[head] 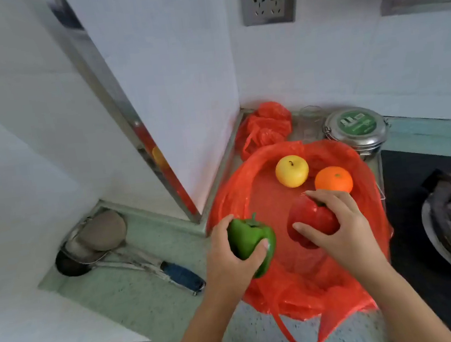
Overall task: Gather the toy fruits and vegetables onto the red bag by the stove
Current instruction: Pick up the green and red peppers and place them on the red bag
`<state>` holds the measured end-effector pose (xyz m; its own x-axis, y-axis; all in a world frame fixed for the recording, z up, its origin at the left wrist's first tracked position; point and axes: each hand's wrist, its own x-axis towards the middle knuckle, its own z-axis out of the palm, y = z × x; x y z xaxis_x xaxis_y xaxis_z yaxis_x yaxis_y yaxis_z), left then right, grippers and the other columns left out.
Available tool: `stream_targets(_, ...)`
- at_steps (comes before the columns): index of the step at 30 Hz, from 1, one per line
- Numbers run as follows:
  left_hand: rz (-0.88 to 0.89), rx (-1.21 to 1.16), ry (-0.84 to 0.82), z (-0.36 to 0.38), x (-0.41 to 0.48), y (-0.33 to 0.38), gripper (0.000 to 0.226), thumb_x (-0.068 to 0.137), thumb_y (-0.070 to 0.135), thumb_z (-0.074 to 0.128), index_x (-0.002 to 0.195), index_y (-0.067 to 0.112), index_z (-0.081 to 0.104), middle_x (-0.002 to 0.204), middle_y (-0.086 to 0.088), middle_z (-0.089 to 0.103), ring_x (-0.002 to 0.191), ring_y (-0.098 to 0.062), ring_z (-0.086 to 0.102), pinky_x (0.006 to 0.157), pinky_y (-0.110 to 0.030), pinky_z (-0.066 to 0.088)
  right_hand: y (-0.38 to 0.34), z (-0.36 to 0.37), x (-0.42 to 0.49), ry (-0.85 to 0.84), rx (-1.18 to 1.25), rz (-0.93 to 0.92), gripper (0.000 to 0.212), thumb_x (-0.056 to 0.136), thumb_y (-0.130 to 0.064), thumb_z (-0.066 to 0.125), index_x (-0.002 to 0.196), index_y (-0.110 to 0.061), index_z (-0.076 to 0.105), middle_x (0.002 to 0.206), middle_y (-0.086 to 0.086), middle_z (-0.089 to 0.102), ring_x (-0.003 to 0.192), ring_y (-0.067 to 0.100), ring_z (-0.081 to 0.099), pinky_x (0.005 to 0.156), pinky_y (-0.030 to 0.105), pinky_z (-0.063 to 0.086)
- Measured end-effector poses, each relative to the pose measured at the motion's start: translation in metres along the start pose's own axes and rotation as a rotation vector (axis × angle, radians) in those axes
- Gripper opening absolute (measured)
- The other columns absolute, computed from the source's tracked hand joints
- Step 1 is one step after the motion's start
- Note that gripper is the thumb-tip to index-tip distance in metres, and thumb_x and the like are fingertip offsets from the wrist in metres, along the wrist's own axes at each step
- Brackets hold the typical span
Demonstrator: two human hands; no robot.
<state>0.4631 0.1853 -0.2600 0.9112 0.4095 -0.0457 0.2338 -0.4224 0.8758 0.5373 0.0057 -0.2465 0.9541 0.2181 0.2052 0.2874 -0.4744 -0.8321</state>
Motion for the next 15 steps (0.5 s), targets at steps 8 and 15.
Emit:
stream_targets(8,0.037,0.082,-0.171,0.060,0.059,-0.003,0.069,0.072,0.038,0.075,0.130,0.023,0.041,0.126,0.008,0.048,0.116,-0.008,0.046,0.099,-0.030,0.040,0.050,-0.010,0.003,0.036,-0.059,0.201,0.055,0.067,-0.032,0.078,0.117,-0.027,0.056,0.117,-0.008,0.044,0.106,-0.003,0.039,0.082,-0.004,0.026)
stream_targets(15,0.001,0.109,-0.250,0.091,0.088,-0.015,0.068,0.072,0.037,0.075,0.130,0.020,0.043,0.126,0.004,0.050,0.117,-0.011,0.046,0.100,-0.030,0.038,0.080,0.005,0.009,0.026,-0.081,0.294,0.057,0.068,-0.038,0.076,0.120,-0.029,0.054,0.114,-0.011,0.040,0.103,-0.005,0.036,0.079,-0.006,0.026)
